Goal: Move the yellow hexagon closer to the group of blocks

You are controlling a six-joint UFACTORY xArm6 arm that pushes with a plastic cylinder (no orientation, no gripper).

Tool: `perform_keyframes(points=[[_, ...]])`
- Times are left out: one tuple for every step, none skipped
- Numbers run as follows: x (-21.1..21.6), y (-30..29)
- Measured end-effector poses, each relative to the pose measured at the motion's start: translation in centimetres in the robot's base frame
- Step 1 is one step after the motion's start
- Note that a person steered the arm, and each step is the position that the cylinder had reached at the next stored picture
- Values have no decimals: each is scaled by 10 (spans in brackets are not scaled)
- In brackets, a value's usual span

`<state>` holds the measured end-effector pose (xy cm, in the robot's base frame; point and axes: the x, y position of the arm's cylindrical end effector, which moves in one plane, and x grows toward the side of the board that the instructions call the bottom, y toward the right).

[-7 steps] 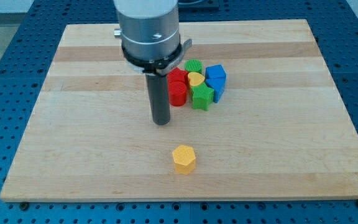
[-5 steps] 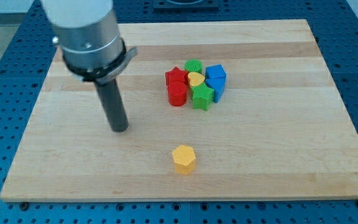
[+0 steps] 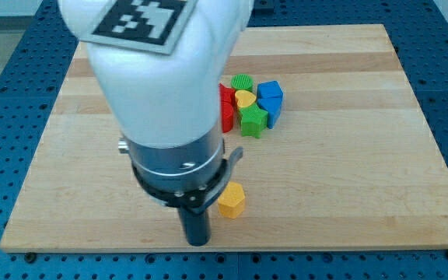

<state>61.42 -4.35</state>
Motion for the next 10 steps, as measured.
perform_keyframes(points=[[-5, 7], [-11, 12], [-17, 18], [-17, 38], [-18, 49], [-30, 48], [-47, 35], [-65, 20], [-84, 5], [-103, -8]])
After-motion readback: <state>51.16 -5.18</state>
